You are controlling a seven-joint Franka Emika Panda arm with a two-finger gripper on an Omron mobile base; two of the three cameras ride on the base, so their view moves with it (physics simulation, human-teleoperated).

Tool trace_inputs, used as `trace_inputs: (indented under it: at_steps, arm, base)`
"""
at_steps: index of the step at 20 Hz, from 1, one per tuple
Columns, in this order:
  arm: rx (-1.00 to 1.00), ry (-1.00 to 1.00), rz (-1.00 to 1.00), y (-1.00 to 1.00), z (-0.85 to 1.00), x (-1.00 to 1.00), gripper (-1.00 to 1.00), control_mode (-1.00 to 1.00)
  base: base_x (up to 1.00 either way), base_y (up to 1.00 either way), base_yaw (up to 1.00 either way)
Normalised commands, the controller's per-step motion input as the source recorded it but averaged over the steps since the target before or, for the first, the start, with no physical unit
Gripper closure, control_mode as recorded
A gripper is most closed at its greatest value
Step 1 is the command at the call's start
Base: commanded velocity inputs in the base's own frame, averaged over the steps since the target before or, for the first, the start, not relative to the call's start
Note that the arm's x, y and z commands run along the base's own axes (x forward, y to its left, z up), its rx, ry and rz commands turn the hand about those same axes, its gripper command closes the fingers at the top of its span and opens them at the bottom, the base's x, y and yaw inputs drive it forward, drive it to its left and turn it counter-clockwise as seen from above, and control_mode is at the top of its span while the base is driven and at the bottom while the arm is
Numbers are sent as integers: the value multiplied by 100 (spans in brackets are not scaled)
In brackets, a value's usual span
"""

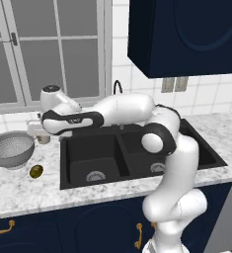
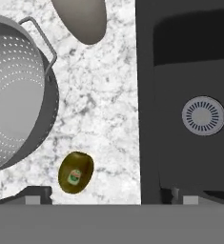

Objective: Put the colander in the sink, put the kiwi in the colander, and turn on the sink faucet and pour water over the colander.

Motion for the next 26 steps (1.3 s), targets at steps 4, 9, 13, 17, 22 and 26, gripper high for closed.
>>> trace_inputs:
  at_steps: [4,9,13,17,22,26]
  arm:
    - [-1,3,0,51,-10,33,-100,-100]
    - [-3,3,0,35,-25,32,-100,-100]
    - [-2,0,0,14,-33,24,-100,-100]
    - [0,0,0,15,-30,31,-100,-100]
    - [0,0,-1,2,-35,30,-100,-100]
    - [0,0,0,14,-15,38,-100,-100]
  base:
    - [0,0,0]
    - [0,0,0]
    - [0,0,0]
    - [0,0,0]
    - [0,0,0]
    - [0,0,0]
